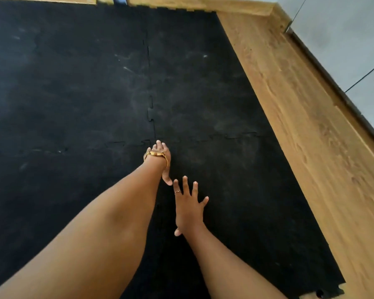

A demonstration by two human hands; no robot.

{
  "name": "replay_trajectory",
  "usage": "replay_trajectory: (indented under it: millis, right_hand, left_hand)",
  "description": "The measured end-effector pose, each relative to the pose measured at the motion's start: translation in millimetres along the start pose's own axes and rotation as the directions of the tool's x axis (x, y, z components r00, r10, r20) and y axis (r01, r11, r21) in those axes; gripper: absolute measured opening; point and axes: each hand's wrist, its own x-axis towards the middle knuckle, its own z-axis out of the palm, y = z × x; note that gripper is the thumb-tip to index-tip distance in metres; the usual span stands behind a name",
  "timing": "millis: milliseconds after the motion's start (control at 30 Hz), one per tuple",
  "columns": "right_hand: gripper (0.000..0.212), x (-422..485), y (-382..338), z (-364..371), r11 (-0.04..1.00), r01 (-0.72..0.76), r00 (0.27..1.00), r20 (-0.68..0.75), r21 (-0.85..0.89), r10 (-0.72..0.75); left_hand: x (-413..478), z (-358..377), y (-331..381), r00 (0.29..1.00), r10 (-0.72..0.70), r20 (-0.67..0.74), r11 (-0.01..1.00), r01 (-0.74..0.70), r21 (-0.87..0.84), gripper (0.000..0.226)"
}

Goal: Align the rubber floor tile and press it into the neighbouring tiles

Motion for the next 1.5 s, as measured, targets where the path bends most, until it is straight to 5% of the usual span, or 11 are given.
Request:
replay_trajectory:
  millis: [233, 333, 400, 533, 633, 1133, 1333, 1500]
  right_hand:
    - [0.13, 8.9, 4.1, -12.6, 0.996, 0.057, 0.992, 0.12, -0.072, -0.048]
    - [0.099, 15.9, 20.0, -44.0, 0.989, 0.103, 0.993, 0.069, -0.103, -0.097]
    - [0.075, 29.2, 48.0, -69.2, 0.997, 0.052, 0.997, -0.061, -0.048, -0.055]
    - [0.132, 66.7, 119.3, -109.8, 0.975, -0.221, 0.975, -0.034, -0.026, 0.22]
    - [0.147, 90.3, 161.3, -134.2, 0.941, -0.336, 0.941, 0.046, 0.031, 0.335]
    - [0.151, 109.7, 198.5, -144.5, 0.947, -0.282, 0.959, 0.077, 0.157, 0.273]
    - [0.113, 74.4, 197.8, -96.7, 0.893, -0.277, 0.914, -0.19, 0.355, 0.359]
    - [0.094, 33.6, 189.9, -77.7, 0.962, -0.23, 0.932, -0.252, 0.147, 0.261]
  left_hand:
    - [11.0, -9.2, 13.7, 0.998, -0.068, 0.02, 0.997, 0.068, -0.023, 0.095]
    - [7.6, -42.3, 15.4, 0.995, -0.046, 0.094, 0.996, 0.039, 0.078, 0.076]
    - [13.3, -54.6, 27.6, 0.997, -0.036, 0.066, 0.993, 0.028, 0.117, 0.089]
    - [31.8, -51.7, 66.6, 0.996, 0.088, 0.01, 0.996, -0.088, -0.008, 0.138]
    - [40.2, -38.0, 84.8, 0.99, 0.122, 0.063, 0.99, -0.117, -0.082, 0.148]
    - [48.2, -34.9, 88.4, 0.985, 0.141, 0.103, 0.978, -0.123, -0.169, 0.152]
    - [35.0, 5.9, 53.5, 0.963, 0.219, -0.155, 0.929, -0.255, -0.267, 0.125]
    - [-20.3, 40.2, 67.3, 0.825, 0.24, -0.512, 0.923, -0.357, -0.143, 0.107]
